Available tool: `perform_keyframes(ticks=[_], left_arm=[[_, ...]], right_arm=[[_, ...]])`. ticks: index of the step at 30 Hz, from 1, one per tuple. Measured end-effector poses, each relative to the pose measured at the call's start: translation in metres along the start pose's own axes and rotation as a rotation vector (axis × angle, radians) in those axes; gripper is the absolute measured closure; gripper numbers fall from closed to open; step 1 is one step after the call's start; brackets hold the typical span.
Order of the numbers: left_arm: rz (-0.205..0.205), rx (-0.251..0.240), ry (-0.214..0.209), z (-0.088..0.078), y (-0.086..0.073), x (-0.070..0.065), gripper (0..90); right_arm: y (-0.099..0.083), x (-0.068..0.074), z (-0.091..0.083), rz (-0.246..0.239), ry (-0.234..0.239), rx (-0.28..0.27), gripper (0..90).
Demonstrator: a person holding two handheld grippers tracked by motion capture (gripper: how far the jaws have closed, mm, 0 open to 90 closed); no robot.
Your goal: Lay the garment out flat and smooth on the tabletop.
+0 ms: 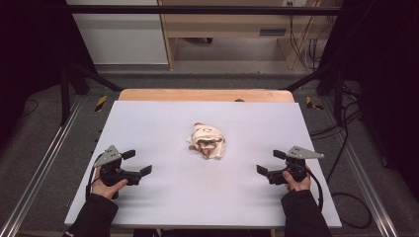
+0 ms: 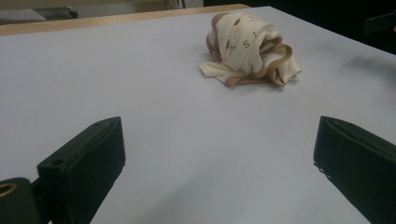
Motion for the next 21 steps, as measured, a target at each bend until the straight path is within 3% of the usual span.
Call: perform_keyframes(ticks=[21], left_arm=[[0.011,0.013,0.009,0.0034,0.0079,-0.001,1.0]], right_arm=[[0.0055,0.0047,0.0032,-0.012,0.002,0.001,0.5]])
Point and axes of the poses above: each handheld gripper's, and its own axes: z roughly forward along the jaws, y roughly out of its top, x roughly to its left, the point moved 6 cm from there along z, roughly forward along the jaws
